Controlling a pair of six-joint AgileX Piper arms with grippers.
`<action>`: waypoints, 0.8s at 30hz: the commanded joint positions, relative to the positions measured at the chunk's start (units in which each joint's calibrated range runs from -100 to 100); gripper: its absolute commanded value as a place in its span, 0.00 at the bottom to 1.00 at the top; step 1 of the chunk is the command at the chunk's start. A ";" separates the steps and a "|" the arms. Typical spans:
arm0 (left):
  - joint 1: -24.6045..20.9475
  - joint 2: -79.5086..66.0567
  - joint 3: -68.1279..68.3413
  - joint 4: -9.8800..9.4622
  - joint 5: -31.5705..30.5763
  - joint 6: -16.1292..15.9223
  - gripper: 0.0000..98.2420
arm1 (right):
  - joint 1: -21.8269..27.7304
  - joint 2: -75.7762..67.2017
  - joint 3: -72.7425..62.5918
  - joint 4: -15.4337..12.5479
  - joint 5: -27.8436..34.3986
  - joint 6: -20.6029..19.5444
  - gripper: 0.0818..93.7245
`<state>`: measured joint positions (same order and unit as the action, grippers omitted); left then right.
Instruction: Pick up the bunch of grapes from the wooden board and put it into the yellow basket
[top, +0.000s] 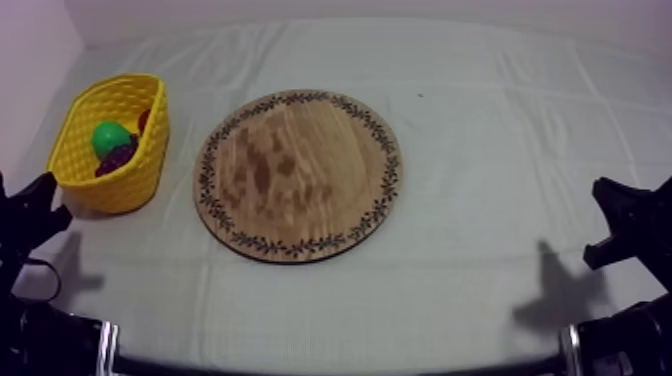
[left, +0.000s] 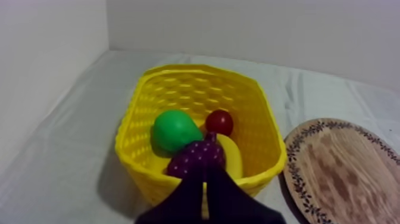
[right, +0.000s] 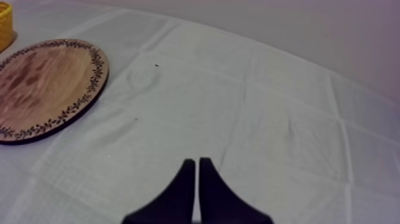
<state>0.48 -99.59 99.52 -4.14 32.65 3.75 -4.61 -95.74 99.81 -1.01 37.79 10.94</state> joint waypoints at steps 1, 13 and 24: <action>-0.05 -0.05 0.14 0.08 -0.18 -0.11 0.00 | 0.02 -0.01 -0.03 0.01 0.04 0.00 0.00; -1.94 -0.15 0.33 0.65 -0.39 -1.73 0.00 | 0.02 -0.01 -0.03 0.01 0.04 -0.03 0.00; -2.01 -0.15 0.37 1.76 -0.39 -2.21 0.00 | 0.02 -0.01 -0.03 0.01 0.04 0.01 0.00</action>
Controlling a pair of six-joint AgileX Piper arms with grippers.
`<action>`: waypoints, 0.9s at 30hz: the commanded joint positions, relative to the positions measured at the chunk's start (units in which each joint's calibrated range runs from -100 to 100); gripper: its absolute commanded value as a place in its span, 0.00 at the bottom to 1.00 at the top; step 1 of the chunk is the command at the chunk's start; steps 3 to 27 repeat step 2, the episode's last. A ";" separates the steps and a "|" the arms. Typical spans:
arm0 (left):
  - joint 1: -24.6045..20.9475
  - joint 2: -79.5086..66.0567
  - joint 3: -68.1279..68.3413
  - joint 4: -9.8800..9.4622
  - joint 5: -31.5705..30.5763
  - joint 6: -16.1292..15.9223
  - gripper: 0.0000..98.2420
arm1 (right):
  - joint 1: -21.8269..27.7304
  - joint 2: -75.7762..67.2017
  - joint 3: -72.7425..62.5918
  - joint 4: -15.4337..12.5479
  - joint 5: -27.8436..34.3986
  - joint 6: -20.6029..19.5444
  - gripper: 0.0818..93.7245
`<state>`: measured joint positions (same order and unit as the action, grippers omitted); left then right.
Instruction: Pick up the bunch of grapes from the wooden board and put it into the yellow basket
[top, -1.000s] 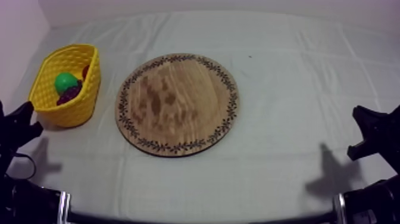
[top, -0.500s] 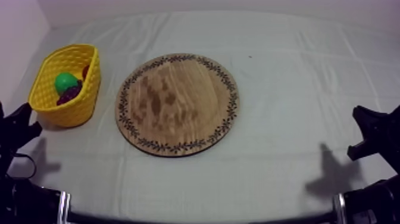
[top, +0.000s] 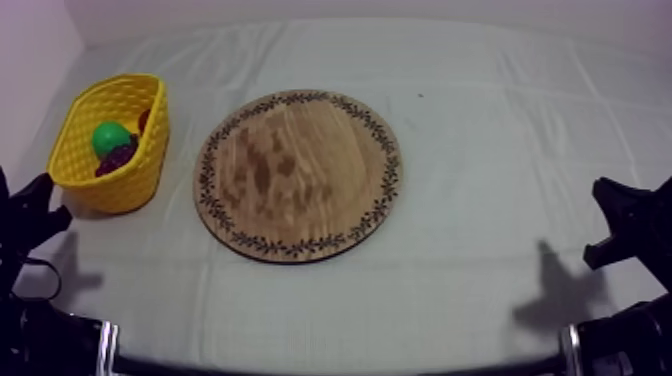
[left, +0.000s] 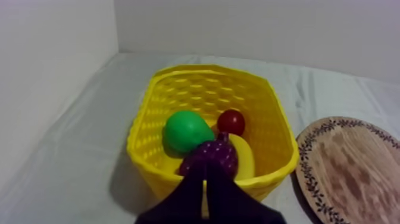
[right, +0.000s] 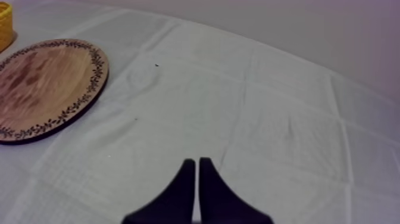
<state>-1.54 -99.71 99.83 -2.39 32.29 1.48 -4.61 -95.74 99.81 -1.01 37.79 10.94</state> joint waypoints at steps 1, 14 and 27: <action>0.07 -0.03 0.05 0.06 -0.04 0.12 0.00 | 0.02 -0.01 -0.03 0.01 0.04 0.01 0.00; 0.15 -0.03 0.05 0.09 -0.04 0.16 0.00 | 0.02 -0.01 -0.03 0.01 0.04 0.01 0.00; 0.15 -0.03 0.05 0.09 -0.04 0.16 0.00 | 0.02 -0.01 -0.03 0.01 0.04 0.01 0.00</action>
